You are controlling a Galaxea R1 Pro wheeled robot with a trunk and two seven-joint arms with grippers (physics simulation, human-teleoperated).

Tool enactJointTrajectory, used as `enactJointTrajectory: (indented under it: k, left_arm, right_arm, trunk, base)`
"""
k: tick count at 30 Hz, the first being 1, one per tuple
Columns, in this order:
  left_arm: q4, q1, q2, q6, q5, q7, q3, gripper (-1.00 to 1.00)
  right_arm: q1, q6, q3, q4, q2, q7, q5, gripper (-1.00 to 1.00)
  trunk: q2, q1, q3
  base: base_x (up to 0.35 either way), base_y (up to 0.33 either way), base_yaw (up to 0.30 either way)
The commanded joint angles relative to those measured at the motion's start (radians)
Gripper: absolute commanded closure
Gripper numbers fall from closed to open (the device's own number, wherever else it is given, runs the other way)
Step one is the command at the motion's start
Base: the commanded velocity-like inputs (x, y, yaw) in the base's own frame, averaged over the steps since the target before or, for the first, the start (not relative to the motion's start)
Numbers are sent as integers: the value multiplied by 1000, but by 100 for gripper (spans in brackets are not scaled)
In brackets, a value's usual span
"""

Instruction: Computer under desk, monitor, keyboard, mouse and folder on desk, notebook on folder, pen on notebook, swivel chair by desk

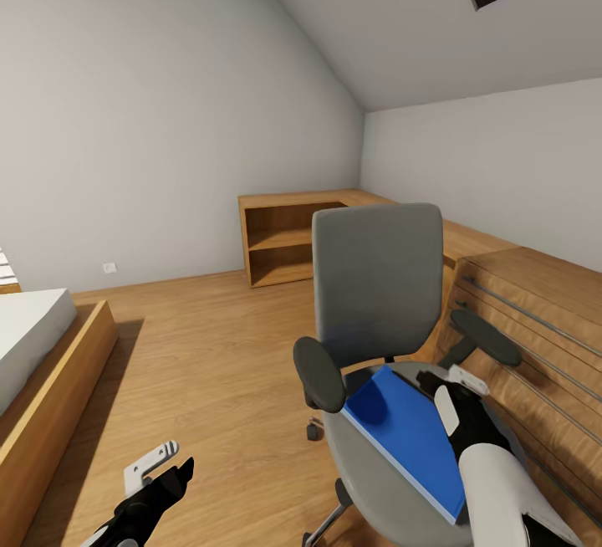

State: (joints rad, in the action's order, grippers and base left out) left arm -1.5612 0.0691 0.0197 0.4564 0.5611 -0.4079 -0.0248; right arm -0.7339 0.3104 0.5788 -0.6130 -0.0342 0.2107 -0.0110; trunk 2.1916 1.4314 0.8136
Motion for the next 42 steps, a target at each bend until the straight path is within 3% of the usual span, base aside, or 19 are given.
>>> enactJointTrajectory:
  k: [1, 9, 30, 42]
  left_arm:
    - [-2, 0, 1, 3, 10, -6, -1, -100]
    - [-2, 0, 1, 2, 9, -6, 0, -100]
    - [-2, 0, 2, 2, 9, -5, -1, -100]
    - [-2, 0, 2, 3, 14, -3, -1, -100]
  right_arm:
    - [-1, 6, 3, -1, -1, 7, -1, -100]
    - [-1, 7, 3, 2, -3, 43, -1, -100]
    - [-1, 7, 1, 4, -4, 55, -1, -100]
    - [-1, 7, -12, 38, -4, 75, -2, -100]
  trunk:
    - [0, 0, 1]
    - [0, 0, 1]
    - [0, 0, 1]
    - [0, 0, 1]
  base:
    - [0, 0, 0]
    - [0, 0, 0]
    - [-2, 0, 0]
    - [-157, 108, 0]
